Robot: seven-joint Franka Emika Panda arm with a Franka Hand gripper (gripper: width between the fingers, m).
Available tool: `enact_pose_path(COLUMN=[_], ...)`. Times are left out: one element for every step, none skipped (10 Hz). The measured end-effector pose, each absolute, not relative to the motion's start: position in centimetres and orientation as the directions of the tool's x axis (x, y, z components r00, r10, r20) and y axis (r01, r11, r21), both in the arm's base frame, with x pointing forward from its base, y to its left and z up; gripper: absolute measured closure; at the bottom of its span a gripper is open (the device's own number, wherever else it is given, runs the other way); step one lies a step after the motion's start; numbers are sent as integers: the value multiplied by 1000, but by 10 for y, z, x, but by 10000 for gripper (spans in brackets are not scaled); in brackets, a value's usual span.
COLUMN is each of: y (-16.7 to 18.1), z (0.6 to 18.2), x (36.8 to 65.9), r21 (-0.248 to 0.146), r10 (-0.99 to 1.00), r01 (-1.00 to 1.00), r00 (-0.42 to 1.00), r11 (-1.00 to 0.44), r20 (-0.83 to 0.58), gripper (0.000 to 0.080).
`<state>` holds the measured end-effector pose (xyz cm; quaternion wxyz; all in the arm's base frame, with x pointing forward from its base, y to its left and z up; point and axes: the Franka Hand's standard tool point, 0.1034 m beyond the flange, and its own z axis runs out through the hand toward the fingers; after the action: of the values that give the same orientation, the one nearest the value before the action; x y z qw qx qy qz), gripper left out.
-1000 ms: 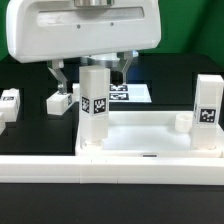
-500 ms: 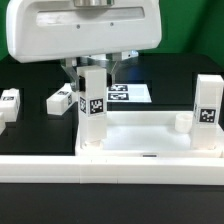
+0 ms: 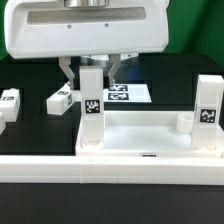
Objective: Assemble desk
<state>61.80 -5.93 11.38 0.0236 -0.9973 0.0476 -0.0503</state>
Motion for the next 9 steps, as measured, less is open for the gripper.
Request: enact_pose_path(y=[-60, -61, -61, -62, -63, -63, -63, -63, -63], z=[114, 113, 113, 113, 113, 113, 113, 113, 113], x=[618, 618, 618, 619, 620, 620, 620, 620, 620], r21=[-60, -69, -77, -83, -88, -92, -93, -94, -94], r10=[-190, -293, -387, -475, -569, -638, -655, -669, -662], r01=[-185, -288, -381, -469, -564, -632, -649, -663, -656], r00=[977, 952, 919, 877, 820, 768, 754, 741, 748], r11=[-981, -955, -921, -879, -821, -769, -755, -742, -749], r20=[93, 86, 79, 71, 63, 56, 54, 52, 54], gripper=[510, 509, 509, 509, 509, 509, 509, 509, 509])
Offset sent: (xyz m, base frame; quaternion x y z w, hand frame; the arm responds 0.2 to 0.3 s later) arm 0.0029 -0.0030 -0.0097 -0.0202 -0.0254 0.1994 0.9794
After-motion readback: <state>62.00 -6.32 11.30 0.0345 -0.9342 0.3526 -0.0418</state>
